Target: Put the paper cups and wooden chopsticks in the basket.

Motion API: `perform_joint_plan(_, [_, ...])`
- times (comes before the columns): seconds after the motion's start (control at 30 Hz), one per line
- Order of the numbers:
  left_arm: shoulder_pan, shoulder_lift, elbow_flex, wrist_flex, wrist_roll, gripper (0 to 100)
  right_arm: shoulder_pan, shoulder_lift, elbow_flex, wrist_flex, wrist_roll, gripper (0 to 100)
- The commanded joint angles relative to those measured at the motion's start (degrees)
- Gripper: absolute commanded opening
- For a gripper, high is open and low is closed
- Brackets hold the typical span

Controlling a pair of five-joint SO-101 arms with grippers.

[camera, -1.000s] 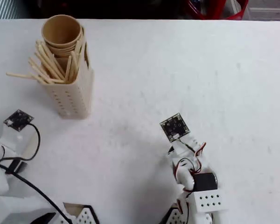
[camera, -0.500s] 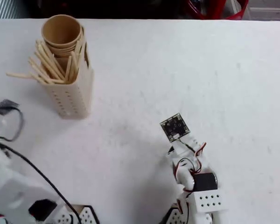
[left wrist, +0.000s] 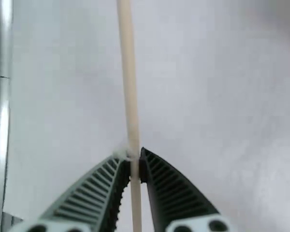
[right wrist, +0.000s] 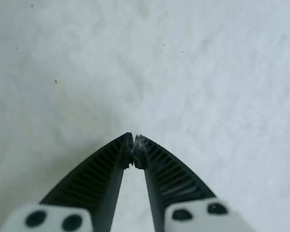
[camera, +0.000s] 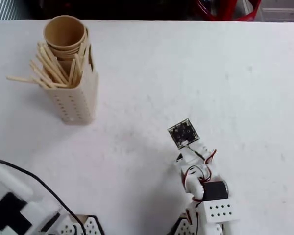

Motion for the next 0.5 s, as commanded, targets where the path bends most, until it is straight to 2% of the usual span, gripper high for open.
perform_joint_plan(0.0, [3.6,-9.2,-4.8,0.3,7.6,2,0.2,-0.6,0.4,0.0,0.5,1.8])
perform_joint_plan(0.13, [6.9,-12.8,-5.2,0.8,9.3,2,0.1,-0.6,0.6,0.0,0.5,1.8])
perform_joint_plan(0.2, [7.3,-13.8,-5.4,0.0,13.0,2,0.1,-0.6,0.6,0.0,0.5,1.8])
perform_joint_plan(0.33, [11.8,-15.8,-6.2,-8.0,25.0,2,0.1,-0.6,0.6,-0.1,0.5,1.8])
perform_joint_plan(0.47, [22.8,-17.7,-6.0,-16.0,36.3,2,0.1,-0.6,0.6,-0.1,0.5,1.8])
